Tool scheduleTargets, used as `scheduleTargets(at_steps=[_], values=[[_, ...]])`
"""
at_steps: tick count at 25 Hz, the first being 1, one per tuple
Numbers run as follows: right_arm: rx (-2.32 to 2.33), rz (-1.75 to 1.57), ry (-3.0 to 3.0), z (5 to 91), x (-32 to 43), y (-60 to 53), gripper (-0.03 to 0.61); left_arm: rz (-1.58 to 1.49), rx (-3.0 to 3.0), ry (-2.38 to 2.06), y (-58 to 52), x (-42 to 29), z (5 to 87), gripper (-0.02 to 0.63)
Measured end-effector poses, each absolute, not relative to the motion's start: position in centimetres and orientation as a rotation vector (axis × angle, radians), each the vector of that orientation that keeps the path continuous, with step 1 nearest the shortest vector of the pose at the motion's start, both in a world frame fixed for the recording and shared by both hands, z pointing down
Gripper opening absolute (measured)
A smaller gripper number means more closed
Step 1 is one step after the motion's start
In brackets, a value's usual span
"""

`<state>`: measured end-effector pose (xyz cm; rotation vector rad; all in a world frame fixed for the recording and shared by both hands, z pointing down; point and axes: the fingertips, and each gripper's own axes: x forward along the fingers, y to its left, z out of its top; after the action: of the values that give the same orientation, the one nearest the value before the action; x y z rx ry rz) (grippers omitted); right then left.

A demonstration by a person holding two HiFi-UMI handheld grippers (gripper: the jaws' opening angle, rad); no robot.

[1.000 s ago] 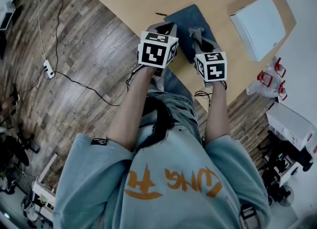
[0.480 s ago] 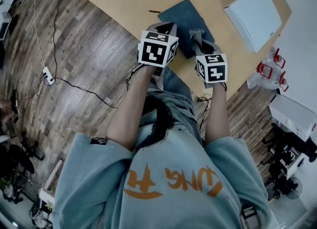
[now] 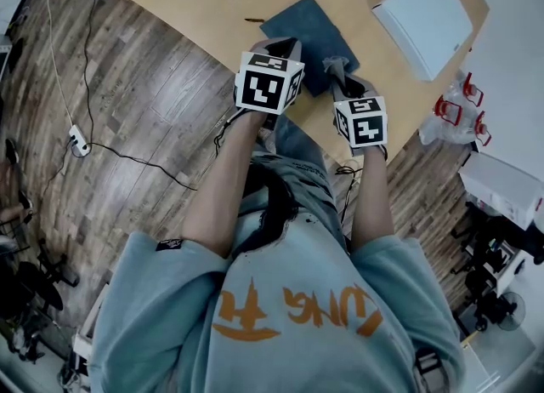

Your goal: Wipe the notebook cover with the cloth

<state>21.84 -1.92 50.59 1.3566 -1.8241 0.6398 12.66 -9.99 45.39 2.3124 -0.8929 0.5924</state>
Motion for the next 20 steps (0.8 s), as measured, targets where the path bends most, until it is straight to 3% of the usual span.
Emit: scheduleTargets(at_steps=[20], values=[[1.373, 0.571, -1.771, 47.2, 22.2, -4.3, 0.031, 0.478, 2.296, -0.971, -12.7, 11.1, 43.6, 0.018]])
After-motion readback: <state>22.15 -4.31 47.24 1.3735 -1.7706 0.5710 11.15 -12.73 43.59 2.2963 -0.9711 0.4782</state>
